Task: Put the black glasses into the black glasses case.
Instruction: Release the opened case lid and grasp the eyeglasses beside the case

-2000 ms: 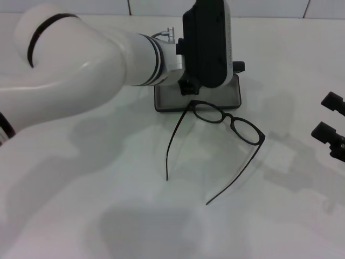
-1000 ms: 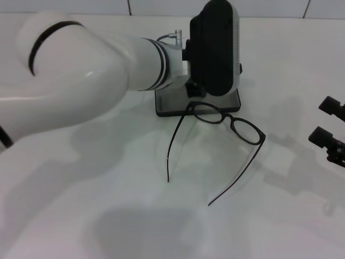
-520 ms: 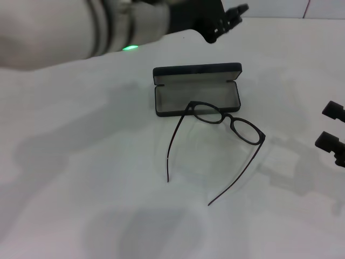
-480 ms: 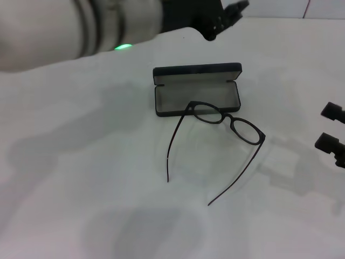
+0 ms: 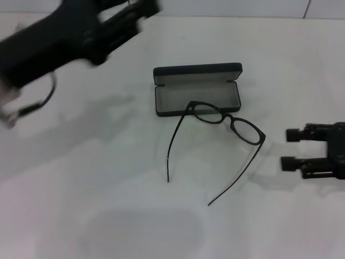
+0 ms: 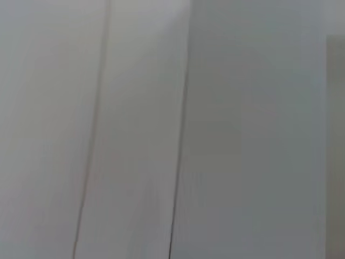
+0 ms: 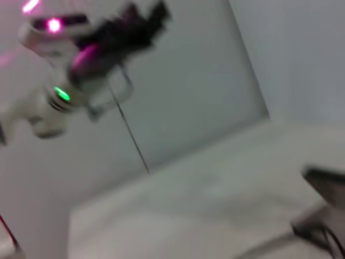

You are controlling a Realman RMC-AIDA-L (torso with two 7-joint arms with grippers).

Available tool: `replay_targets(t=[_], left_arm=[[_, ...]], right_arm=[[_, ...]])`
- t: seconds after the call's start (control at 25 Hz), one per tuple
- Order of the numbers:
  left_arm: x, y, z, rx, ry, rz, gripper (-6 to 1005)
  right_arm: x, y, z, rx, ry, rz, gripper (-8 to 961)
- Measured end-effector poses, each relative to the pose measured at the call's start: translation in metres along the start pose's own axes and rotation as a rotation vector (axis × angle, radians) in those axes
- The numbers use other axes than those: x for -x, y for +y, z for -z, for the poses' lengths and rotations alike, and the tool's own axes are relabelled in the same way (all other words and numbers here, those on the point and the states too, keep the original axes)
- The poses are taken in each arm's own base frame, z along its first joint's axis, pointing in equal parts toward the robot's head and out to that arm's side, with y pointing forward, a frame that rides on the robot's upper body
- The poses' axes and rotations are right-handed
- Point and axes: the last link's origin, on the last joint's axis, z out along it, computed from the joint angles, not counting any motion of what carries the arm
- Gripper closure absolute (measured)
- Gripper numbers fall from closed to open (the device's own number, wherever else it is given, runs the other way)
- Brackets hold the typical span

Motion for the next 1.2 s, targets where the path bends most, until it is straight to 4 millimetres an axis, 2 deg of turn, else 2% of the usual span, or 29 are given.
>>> replay_targets(t=[0.08,0.2,0.36,0.52,0.68,0.76,0.8,1.0,1.2], left_arm=[[0.011,0.001,0.024,-0.01,0.053,0.036,624],[0.028,0.006,0.048,-0.038,0.101,0.068,624],[0.048,0.011,0.065,-0.087,0.129,0.091,625],[0.061,0.014,0.07,-0.118,0.131,0.097,626],[0.067,0.017,0.073,-0.129,0.134,0.112,626],[0.068,0.017,0.073,-0.13,0.136,0.108,627],[0.069,0.017,0.073,-0.131,0.136,0.104,627],[0.072,0.016,0.07,-0.133,0.142,0.102,628],[0.074,0.017,0.07,-0.136,0.14,0.107,628]], right_arm=[[0.011,-0.001,-0.006,-0.035,0.102,0.0,175],[0.032,0.002,-0.018,-0.098,0.259,0.001,176],[0.068,0.006,-0.036,-0.121,0.363,-0.017,178],[0.096,0.005,-0.048,-0.129,0.377,-0.037,180],[0.12,-0.003,-0.058,-0.224,0.446,-0.044,182],[0.12,-0.003,-0.058,-0.224,0.446,-0.044,183],[0.132,-0.014,-0.067,-0.29,0.533,-0.058,183],[0.139,-0.025,-0.085,-0.316,0.654,-0.067,191],[0.143,-0.027,-0.1,-0.291,0.688,-0.065,221]])
